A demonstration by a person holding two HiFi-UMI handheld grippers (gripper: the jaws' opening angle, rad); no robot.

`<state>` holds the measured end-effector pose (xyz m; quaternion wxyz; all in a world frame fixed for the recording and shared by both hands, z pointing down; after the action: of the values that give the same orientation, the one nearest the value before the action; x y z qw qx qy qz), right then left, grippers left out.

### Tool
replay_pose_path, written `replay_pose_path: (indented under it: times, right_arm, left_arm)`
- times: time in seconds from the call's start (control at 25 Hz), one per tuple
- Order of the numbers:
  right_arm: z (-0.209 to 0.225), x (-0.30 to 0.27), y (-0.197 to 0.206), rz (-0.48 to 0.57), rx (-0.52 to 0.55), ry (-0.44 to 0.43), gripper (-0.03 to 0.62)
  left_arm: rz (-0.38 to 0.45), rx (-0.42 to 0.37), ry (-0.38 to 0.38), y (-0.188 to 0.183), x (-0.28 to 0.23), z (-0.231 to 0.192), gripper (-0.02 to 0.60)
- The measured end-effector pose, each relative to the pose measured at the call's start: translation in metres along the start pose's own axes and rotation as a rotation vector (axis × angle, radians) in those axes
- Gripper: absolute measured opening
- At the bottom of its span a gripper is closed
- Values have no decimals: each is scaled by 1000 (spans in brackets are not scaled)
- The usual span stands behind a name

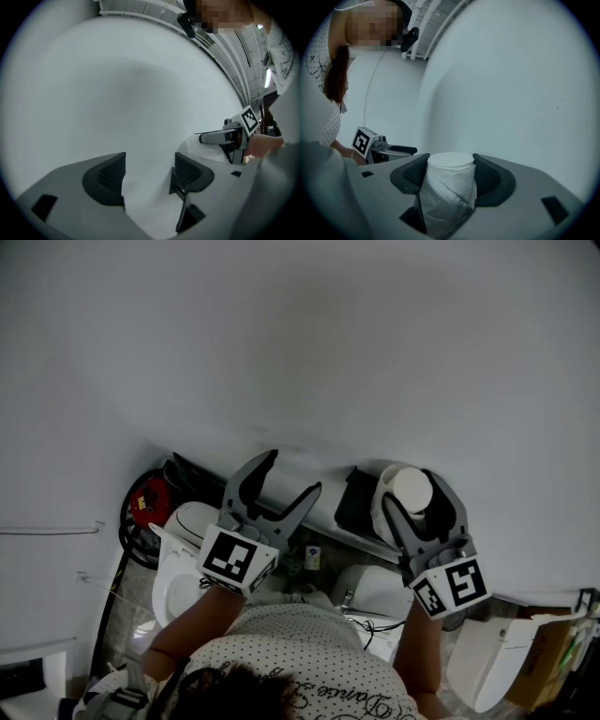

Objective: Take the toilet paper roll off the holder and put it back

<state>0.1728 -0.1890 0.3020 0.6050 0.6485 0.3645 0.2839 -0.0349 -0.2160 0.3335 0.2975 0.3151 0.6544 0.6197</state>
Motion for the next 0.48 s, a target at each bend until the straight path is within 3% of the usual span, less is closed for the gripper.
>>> replay_pose_path:
  times: [0.48]
  right_arm:
    - [2, 6, 3, -24, -28, 13, 299]
  left_arm:
    - [8, -8, 19, -2, 1, 4, 313]
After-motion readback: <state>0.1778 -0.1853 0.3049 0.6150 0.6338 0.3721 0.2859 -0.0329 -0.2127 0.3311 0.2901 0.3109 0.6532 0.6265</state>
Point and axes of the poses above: the fingertips, and each gripper's own axes: x backward along the fingers, z to its right, y out of its underside, the point moved 5 cm from there along x, backward along the fingers, and after that the axes turned 3 degrees about x, right-handed, at the moved point
